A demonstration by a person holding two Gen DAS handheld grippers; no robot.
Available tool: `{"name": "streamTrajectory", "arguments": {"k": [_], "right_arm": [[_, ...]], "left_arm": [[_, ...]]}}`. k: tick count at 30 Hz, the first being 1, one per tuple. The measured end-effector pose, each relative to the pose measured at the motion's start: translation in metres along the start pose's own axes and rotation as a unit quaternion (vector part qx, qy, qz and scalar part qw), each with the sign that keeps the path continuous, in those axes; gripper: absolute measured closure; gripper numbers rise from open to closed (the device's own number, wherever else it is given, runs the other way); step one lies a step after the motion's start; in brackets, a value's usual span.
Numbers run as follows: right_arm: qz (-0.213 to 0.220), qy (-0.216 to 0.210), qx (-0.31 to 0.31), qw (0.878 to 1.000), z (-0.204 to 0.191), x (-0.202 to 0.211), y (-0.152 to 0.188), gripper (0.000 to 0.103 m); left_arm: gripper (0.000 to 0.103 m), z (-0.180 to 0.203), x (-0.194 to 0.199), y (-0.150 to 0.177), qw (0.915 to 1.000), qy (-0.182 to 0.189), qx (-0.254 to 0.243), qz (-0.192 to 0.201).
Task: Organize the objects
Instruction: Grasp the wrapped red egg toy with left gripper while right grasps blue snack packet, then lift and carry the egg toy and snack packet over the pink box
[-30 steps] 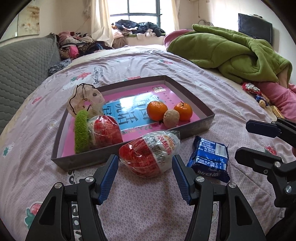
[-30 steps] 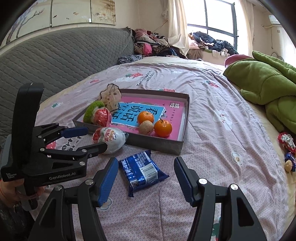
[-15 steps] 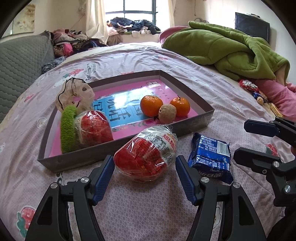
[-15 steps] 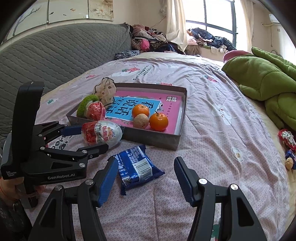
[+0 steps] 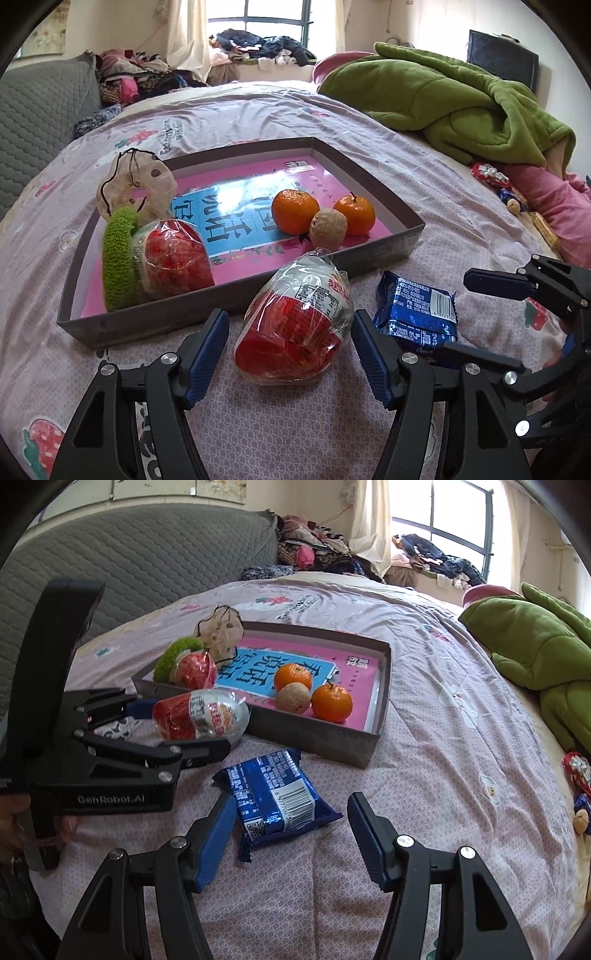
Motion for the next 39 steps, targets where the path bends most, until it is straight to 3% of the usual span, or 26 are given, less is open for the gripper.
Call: {"name": "streamTrajectory", "arguments": {"k": [8, 23, 30, 32, 35, 39], "right_arm": [[-0.005, 0.007, 0.032, 0.999, -0.007, -0.012, 0.003, 0.041], [-0.014, -0.01, 0.031, 0.999, -0.007, -0.032, -0.001, 0.041], [-0.011, -0.02, 0.017, 1.0, -0.005, -0.031, -0.004, 0.05], [-0.008, -0.019, 0.016, 1.0, -0.005, -0.029, -0.004, 0.051], [-0.004, -0.021, 0.012, 1.0, -0.005, -0.024, -0.005, 0.052], [0.002, -0.025, 0.007, 1.0, -0.005, -0.019, -0.008, 0.052]], "left_arm": [[0.033, -0.007, -0.003, 0.0, 0.9999, 0.001, 0.013, -0.003], [0.033, -0.011, -0.007, 0.0, 0.9997, 0.001, 0.023, -0.007], [0.033, -0.012, -0.005, 0.001, 0.9996, -0.004, 0.027, -0.003], [0.035, -0.01, -0.003, 0.0, 0.9996, -0.005, 0.026, 0.001], [0.048, -0.008, -0.001, -0.002, 0.9996, 0.001, 0.027, 0.003], [0.048, -0.007, 0.001, -0.001, 0.9996, 0.003, 0.027, 0.002]]}}
Point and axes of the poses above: each gripper's, at about its wrist camera, not at the fingertips, and x roughly against the way its jaws point, z to its right, y to its underside, the point moved 8 cm from there along -x, roughly the way its jaws point, and after that the axes turned 7 degrees about -x, right-handed, at the moved point
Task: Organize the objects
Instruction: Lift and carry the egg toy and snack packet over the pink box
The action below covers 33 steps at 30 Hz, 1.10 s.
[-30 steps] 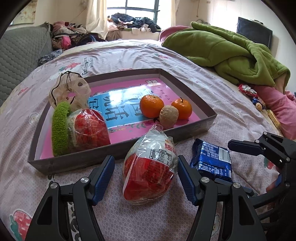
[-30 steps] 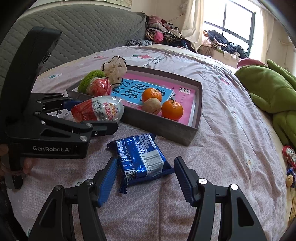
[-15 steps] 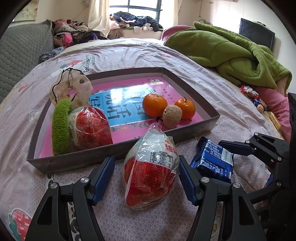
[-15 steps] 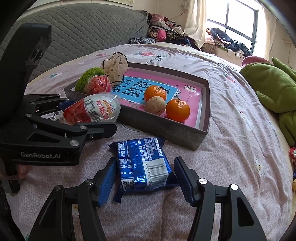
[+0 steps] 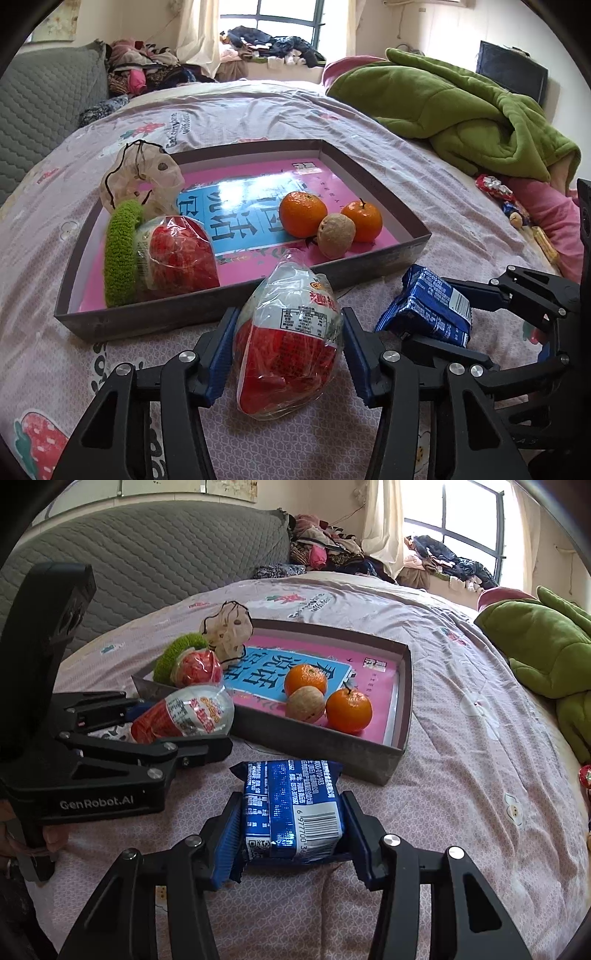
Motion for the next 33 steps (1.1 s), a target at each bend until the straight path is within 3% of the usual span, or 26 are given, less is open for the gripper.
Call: {"name": "streamTrajectory", "arguments": {"k": [17, 33], "right_arm": [[0.05, -0.012, -0.044, 0.998, 0.003, 0.04, -0.03, 0.052], [0.09, 0.019, -0.03, 0.995, 0.005, 0.06, -0.104, 0.051]], "left_arm": [[0.048, -0.005, 0.047, -0.02, 0.9991, -0.006, 0.0, 0.042], [0.048, -0.041, 0.082, -0.069, 0.9959, -0.044, -0.004, 0.079]]}}
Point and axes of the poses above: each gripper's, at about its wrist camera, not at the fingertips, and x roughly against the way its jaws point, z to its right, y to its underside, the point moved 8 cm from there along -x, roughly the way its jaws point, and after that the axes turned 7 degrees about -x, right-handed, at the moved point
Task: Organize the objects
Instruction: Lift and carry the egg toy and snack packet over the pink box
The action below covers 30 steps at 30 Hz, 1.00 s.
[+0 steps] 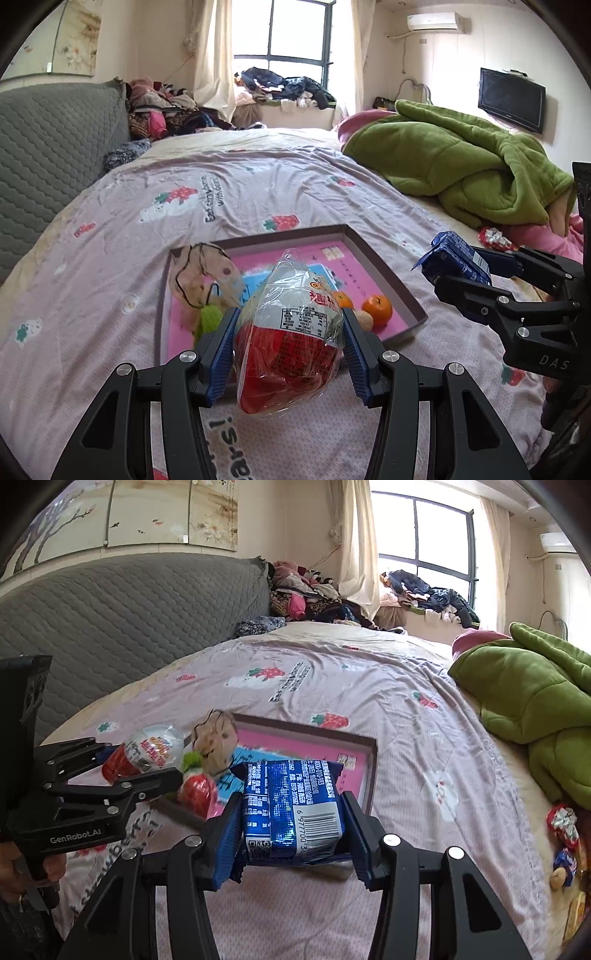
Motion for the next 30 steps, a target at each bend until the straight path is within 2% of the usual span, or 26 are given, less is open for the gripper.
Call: {"name": "streamTrajectory", "arguments": {"k": [10, 19, 30], "right_arm": [[-0.008, 0.018, 0.007, 1.0, 0.009, -0.042, -0.03, 0.051], [-0.04, 0.023, 0.016, 0.999, 0.015, -0.091, -0.026, 0.051], [-0.076, 0.03, 0.01, 0.997, 0.029, -0.135, -0.009, 0.051]], "left_arm": [[0.048, -0.027, -0.031, -0.024, 0.9997, -0.019, 0.014, -0.005], [0.048, -0.036, -0.077, -0.025, 0.9991, -0.028, 0.014, -0.03], [0.048, -0.037, -0.123, -0.01, 0.9974, -0.024, 0.021, -0.064]]}}
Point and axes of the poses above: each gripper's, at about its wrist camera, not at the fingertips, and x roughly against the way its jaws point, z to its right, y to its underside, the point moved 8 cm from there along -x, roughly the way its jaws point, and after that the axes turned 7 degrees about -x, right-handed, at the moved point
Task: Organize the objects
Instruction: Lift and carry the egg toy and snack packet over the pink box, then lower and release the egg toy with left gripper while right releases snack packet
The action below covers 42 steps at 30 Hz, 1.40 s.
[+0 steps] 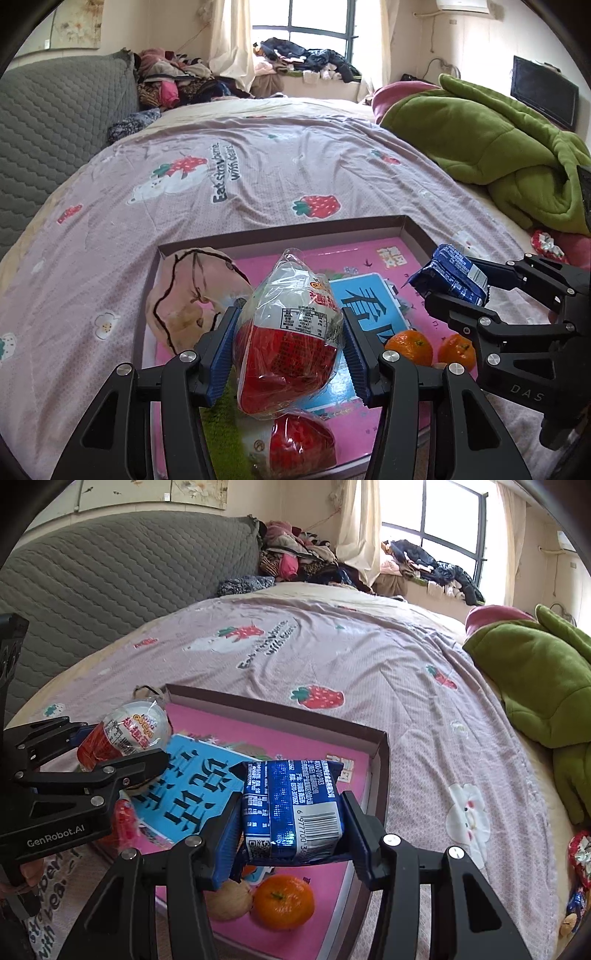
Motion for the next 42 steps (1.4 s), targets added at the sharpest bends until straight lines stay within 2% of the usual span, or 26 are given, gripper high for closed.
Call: {"name": "streamTrajectory", "arguments": {"k": [13, 30, 35, 42], "right_arm": [[-0.027, 0.001, -0.014, 1.0, 0.001, -0.031, 0.014, 0.051], [-0.037, 0.016, -0.024, 0.999, 0.009, -0.033, 0.016, 0.05], [-0.039, 0.022, -0.018, 0.999, 0.008, -0.033, 0.016, 0.05], [-0.035, 0.023, -0.019, 0.999, 0.01, -0.027, 0.013, 0.049]], "left_arm": [[0.048, 0.004, -0.023, 0.008, 0.9997, 0.002, 0.001, -0.024], [0.048, 0.009, -0.03, 0.017, 0.9989, 0.001, -0.01, -0.047], [0.042, 0.009, -0.032, 0.019, 0.9986, -0.001, -0.011, -0.051], [0.041, 0.01, -0.026, 0.02, 0.9988, 0.0, -0.012, -0.048]]}}
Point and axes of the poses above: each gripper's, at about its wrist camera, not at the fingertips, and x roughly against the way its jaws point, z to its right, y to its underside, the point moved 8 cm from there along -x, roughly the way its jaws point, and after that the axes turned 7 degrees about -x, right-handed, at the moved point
